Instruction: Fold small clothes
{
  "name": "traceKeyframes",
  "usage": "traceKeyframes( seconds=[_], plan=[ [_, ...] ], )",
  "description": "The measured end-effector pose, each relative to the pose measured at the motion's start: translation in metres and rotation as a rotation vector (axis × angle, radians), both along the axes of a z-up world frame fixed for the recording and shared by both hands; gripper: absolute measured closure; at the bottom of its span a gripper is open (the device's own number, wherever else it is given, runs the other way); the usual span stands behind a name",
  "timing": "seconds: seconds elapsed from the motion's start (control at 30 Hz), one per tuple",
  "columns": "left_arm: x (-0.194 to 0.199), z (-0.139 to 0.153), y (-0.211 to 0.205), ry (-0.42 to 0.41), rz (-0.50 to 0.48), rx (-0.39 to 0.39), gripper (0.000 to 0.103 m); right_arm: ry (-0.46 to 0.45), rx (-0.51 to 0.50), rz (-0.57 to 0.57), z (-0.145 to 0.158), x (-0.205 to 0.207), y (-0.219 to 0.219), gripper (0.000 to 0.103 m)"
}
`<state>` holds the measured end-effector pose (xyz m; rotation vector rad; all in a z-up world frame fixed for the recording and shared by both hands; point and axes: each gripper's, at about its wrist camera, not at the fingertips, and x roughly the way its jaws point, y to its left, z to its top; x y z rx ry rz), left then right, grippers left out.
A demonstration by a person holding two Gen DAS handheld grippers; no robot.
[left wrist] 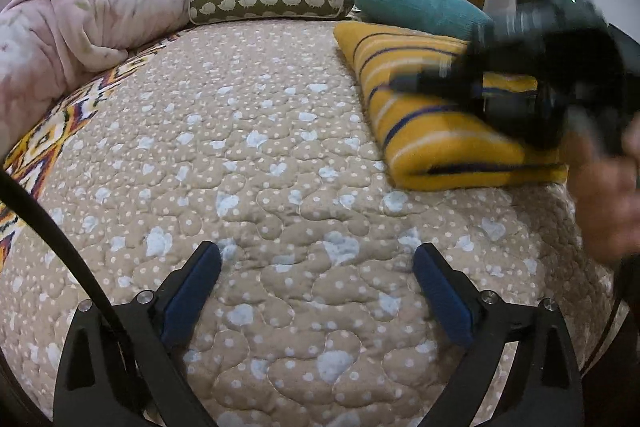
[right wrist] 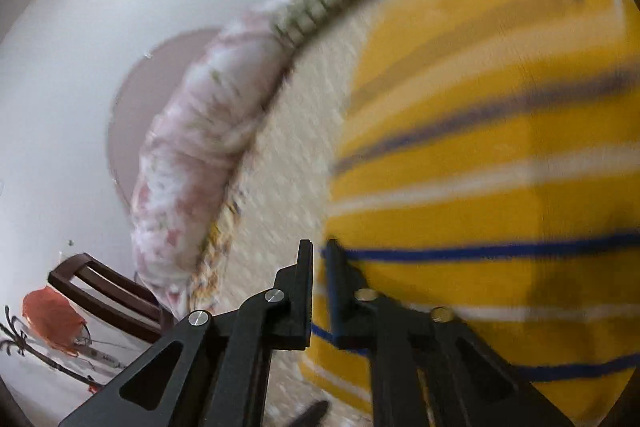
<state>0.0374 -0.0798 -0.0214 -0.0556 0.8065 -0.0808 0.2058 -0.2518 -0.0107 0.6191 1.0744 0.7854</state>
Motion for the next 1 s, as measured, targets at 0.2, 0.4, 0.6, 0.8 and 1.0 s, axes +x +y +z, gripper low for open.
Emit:
traceKeyframes(
  seconds=[0.2, 0.4, 0.6, 0.8, 1.0],
  plan=[
    [-0.002, 0.001, 0.001, -0.002, -0.004, -0.015, 0.006, 0.014, -0.085, 0.120, -0.007, -0.050, 0.001, 0.103],
    [-0.003, 0.000, 0.001, -0.011, -0.007, -0.009, 0.006, -0.164, -0.128, -0.036, 0.054, -0.032, -0.049, 0.099],
    [-0.005, -0.001, -0.001, -0.025, -0.008, 0.000, 0.006, -0.097, -0.209, -0.337, 0.043, 0.034, -0.104, 0.100],
    [-0.007, -0.001, -0.002, -0.029, -0.007, 0.005, 0.006, -0.061, -0.163, -0.525, 0.034, -0.005, -0.166, 0.095],
    [-0.007, -0.001, -0.004, -0.034, 0.000, 0.021, 0.005, -0.215, -0.240, -0.404, 0.078, -0.050, -0.135, 0.095]
  ],
)
